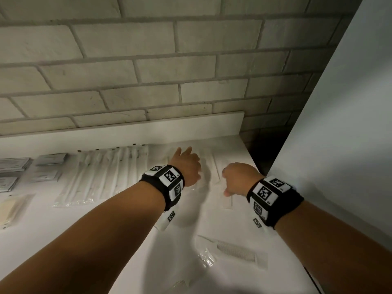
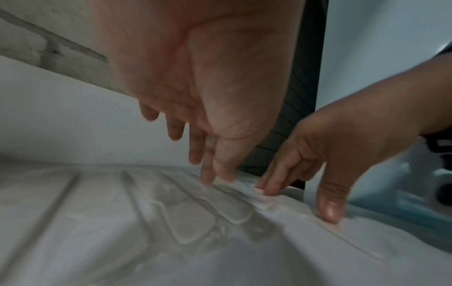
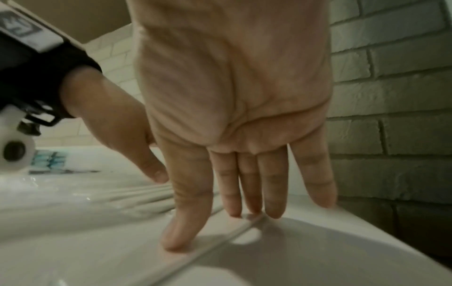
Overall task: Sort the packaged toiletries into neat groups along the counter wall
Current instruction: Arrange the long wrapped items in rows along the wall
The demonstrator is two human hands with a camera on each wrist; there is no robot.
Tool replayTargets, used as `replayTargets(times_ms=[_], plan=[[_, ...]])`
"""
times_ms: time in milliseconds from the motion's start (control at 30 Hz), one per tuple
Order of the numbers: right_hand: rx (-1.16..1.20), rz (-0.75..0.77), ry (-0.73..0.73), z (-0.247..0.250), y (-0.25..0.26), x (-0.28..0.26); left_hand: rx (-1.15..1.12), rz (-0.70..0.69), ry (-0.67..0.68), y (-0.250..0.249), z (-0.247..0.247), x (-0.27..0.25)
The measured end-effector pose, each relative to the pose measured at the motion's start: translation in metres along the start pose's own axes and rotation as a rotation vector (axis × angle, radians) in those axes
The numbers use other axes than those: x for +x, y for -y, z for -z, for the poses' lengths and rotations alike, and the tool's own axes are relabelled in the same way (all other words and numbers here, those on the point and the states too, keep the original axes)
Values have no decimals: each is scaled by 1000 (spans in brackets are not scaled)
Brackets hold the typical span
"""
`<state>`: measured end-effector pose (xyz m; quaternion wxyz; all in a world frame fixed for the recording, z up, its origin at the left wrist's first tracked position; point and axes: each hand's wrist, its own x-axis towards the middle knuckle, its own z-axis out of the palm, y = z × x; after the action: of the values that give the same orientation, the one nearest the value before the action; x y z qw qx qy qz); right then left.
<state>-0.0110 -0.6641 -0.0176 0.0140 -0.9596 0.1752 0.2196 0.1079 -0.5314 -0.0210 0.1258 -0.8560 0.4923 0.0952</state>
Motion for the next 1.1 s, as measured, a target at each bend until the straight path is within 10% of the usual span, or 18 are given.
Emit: replayTargets(times_ms=[733,967,1100], plan=[[-33,198,53,12,-25,37,-116,133,-14,-40,2,15],[417,69,-261,23,-15,-6,-114,114,13,-37,2,15],[49,258,217,25,23,-61,-132,95,23,-31,1,13]])
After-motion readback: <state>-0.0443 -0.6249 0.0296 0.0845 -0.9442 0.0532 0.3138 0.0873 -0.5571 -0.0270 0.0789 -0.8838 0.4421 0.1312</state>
